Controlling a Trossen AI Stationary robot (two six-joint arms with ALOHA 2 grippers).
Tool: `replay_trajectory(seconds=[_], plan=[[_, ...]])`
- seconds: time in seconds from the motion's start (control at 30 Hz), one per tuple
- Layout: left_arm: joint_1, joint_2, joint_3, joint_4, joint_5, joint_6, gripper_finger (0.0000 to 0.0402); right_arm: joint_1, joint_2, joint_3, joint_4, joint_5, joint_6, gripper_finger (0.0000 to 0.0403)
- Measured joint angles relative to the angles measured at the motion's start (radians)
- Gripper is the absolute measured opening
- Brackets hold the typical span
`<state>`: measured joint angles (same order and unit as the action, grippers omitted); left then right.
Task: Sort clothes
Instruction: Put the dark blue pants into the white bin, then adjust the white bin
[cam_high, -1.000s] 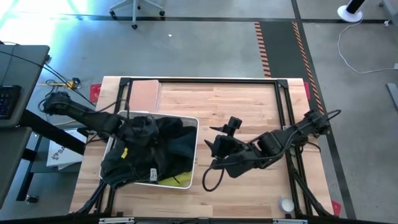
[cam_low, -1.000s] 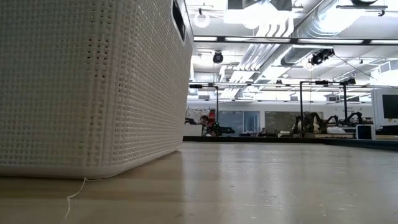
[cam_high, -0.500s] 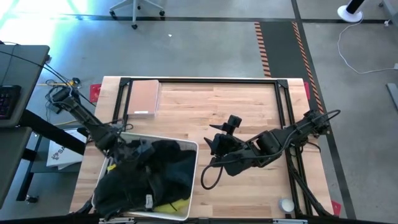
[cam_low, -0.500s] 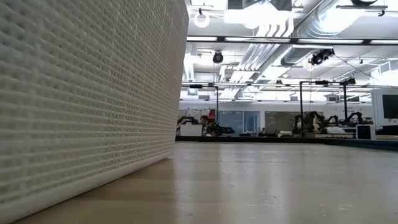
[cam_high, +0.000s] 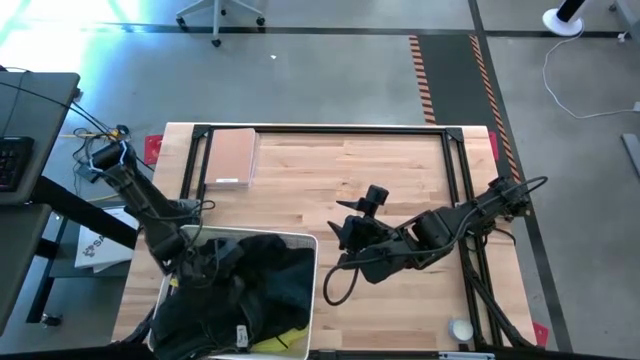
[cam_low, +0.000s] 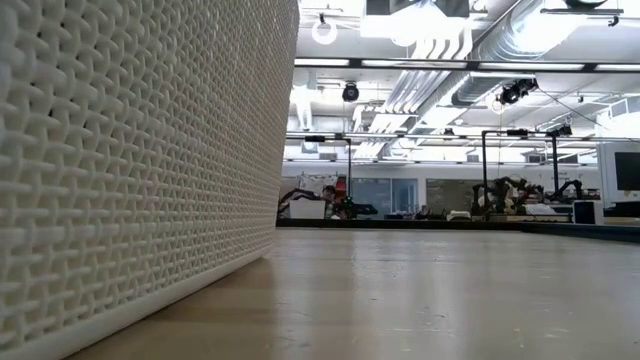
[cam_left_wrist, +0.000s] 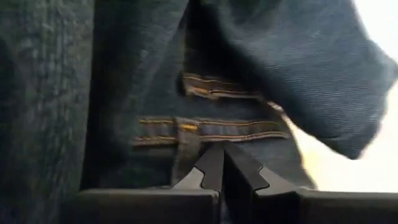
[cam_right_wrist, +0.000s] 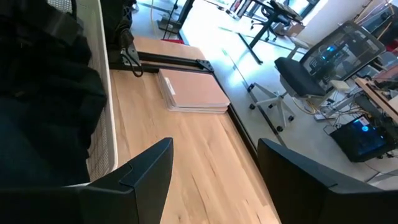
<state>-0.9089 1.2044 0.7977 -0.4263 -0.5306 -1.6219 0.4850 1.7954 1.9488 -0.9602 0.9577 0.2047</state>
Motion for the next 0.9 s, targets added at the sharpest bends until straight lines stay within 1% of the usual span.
replay_trajectory(seconds=[0.1,0.27,0.33,0.4,0.5,0.6,0.67,0.73,0.8,0.9], plan=[[-0.031,0.012,0.03,-0.002,-0.055,-0.023,0.0,-0.003,0.0,0.0,0.0,0.0,-0.004,0.0231],[-0.044,0.014,0.072,-0.06,-0.081,-0.027,0.0,-0.01,0.0,0.0,-0.002,-0.016,-0.022,0.0231],[-0.043,0.008,0.098,-0.078,-0.083,0.007,0.0,-0.015,0.0,0.0,-0.004,-0.05,-0.022,0.0231],[-0.038,0.0,0.127,-0.084,-0.095,0.064,0.0,-0.021,-0.001,-0.013,-0.003,-0.11,-0.022,0.0231],[-0.035,-0.017,0.174,-0.084,-0.141,0.186,0.0,-0.027,-0.004,-0.085,-0.01,-0.243,-0.024,0.0231],[-0.035,-0.033,0.213,-0.084,-0.201,0.312,0.0,-0.028,-0.003,-0.201,0.035,-0.457,-0.022,0.0231],[-0.035,-0.046,0.229,-0.084,-0.229,0.385,0.0,-0.026,-0.003,-0.29,0.167,-0.612,-0.023,0.0231],[-0.035,-0.06,0.236,-0.084,-0.249,0.442,0.0,-0.029,-0.002,-0.375,0.334,-0.722,-0.041,0.0231],[-0.035,-0.074,0.236,-0.086,-0.275,0.487,0.0,-0.044,-0.002,-0.449,0.518,-0.785,-0.082,0.0231],[-0.035,-0.089,0.236,-0.087,-0.314,0.536,0.0,-0.088,-0.002,-0.514,0.68,-0.883,-0.164,0.0231]])
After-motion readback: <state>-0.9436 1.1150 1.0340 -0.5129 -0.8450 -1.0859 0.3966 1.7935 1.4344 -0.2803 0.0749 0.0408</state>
